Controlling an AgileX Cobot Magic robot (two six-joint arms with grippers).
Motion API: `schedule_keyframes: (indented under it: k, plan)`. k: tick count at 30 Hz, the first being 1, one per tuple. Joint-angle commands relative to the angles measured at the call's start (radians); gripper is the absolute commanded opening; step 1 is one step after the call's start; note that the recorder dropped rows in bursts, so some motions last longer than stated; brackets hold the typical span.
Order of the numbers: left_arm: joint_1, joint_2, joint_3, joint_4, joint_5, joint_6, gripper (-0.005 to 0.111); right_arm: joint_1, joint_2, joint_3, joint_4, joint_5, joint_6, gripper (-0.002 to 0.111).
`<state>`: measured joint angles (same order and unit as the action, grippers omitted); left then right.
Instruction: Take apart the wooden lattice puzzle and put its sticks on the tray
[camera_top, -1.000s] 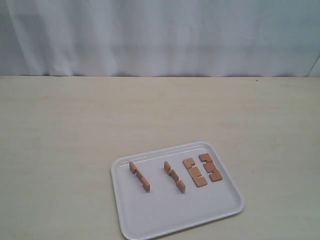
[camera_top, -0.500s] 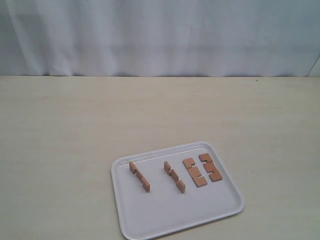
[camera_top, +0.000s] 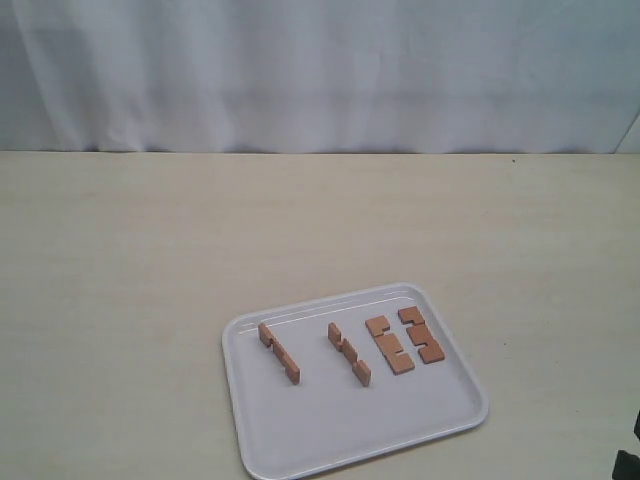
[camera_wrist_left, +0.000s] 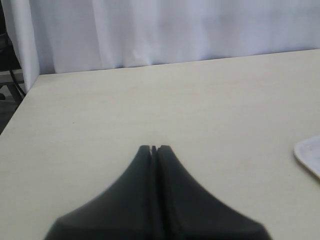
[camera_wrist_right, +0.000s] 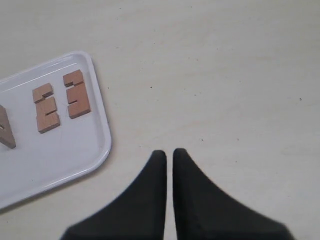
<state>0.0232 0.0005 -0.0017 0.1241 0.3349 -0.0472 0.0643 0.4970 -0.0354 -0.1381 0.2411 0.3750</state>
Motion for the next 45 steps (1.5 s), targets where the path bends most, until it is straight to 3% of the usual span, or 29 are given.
schedule_keyframes:
  k: [1, 5, 10, 16, 45]
  plan:
    - [-0.001, 0.000, 0.002, 0.002, -0.014, -0.003, 0.000, -0.004, -0.006, 0.007, 0.006, -0.029, -0.011, 0.004]
    - [-0.001, 0.000, 0.002, 0.002, -0.014, -0.003, 0.000, -0.004, -0.040, 0.032, 0.024, -0.036, -0.011, 0.004]
    - [-0.001, 0.000, 0.002, 0.002, -0.014, -0.003, 0.000, -0.004, -0.272, 0.035, 0.138, 0.081, -0.011, 0.004]
    - [-0.001, 0.000, 0.002, 0.002, -0.014, -0.003, 0.000, -0.004, -0.497, 0.035, 0.138, 0.079, -0.011, 0.004]
    - [-0.001, 0.000, 0.002, 0.002, -0.012, -0.003, 0.000, -0.004, -0.497, 0.035, 0.120, 0.088, -0.016, 0.004]
